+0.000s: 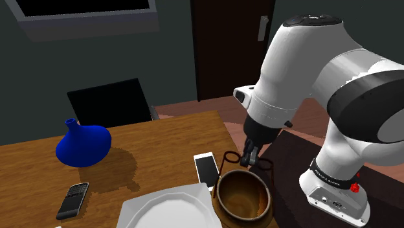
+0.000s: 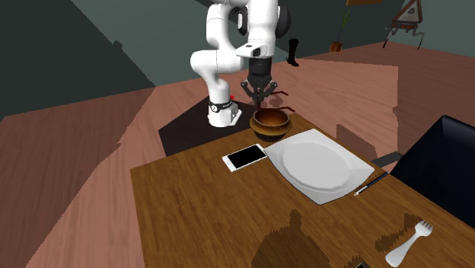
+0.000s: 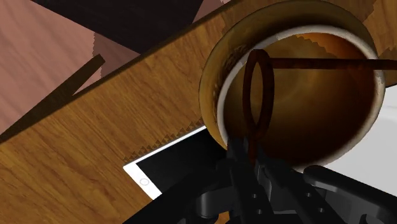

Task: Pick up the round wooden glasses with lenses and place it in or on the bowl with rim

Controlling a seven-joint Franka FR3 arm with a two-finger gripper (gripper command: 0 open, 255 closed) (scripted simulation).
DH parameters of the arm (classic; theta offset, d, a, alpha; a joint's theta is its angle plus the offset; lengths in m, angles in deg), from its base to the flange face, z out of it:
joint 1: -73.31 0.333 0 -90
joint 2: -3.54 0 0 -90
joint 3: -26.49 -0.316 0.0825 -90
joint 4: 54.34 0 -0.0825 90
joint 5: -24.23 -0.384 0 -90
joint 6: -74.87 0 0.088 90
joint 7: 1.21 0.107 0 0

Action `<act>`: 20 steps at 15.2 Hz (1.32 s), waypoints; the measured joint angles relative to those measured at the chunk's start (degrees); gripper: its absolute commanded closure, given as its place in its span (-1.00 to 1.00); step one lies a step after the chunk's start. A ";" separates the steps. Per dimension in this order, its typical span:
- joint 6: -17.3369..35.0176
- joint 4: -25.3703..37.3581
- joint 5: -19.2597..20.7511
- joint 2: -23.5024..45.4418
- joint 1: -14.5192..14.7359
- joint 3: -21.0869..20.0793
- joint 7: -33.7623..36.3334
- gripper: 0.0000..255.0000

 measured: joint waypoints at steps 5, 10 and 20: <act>4.76 -2.81 -1.18 2.00 0.22 -1.58 0.06 1.00; 5.58 -3.45 -1.48 2.17 0.41 -1.89 0.14 1.00; 2.57 -2.15 -0.94 0.35 0.61 -0.95 0.24 -1.00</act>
